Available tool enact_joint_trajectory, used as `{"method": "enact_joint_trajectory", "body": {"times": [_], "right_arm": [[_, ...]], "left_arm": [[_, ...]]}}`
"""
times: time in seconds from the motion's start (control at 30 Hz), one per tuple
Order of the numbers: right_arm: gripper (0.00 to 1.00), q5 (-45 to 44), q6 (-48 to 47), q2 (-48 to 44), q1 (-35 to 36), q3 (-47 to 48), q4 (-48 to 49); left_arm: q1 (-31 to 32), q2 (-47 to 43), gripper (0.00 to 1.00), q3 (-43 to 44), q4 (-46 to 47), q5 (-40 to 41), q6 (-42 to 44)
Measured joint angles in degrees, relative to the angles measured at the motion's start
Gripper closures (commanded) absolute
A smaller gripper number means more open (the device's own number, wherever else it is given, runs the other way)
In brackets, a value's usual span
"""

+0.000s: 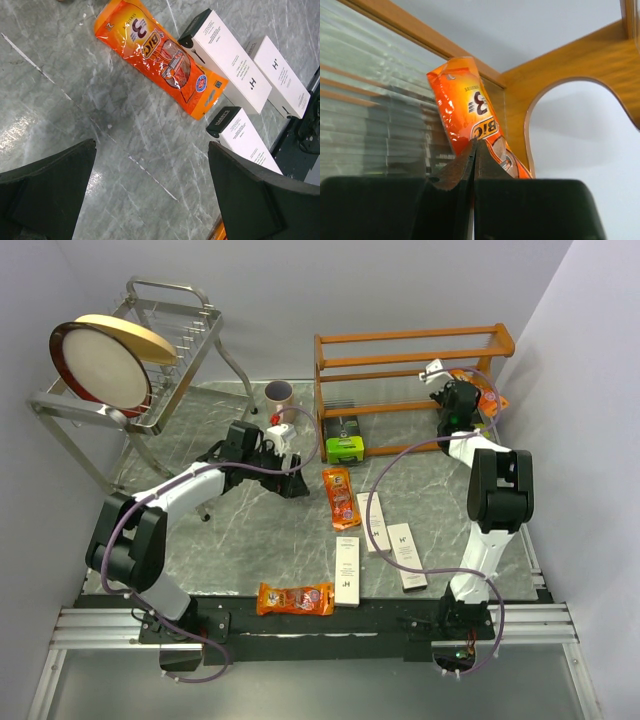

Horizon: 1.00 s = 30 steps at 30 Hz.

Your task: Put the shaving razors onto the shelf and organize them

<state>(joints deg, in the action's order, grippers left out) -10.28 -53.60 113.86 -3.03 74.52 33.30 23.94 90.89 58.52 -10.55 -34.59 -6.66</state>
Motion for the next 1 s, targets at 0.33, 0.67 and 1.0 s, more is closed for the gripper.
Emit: {"method": "enact_joint_trajectory", "body": {"times": [0.33, 0.67, 1.0], "right_arm": [[0.65, 3.91, 11.32, -13.16, 1.18, -8.92, -1.44], [0.18, 4.13, 32.37, -29.79, 2.32, -2.34, -11.37], [0.15, 5.03, 53.96, -21.7, -10.82, 10.75, -31.78]], "left_arm": [[1.86, 0.63, 0.0, 7.06, -0.5, 12.83, -0.57], [3.69, 10.36, 0.01, 26.95, 3.45, 28.17, -3.37], [4.94, 22.88, 0.1, 37.9, 3.76, 35.41, -8.57]]}}
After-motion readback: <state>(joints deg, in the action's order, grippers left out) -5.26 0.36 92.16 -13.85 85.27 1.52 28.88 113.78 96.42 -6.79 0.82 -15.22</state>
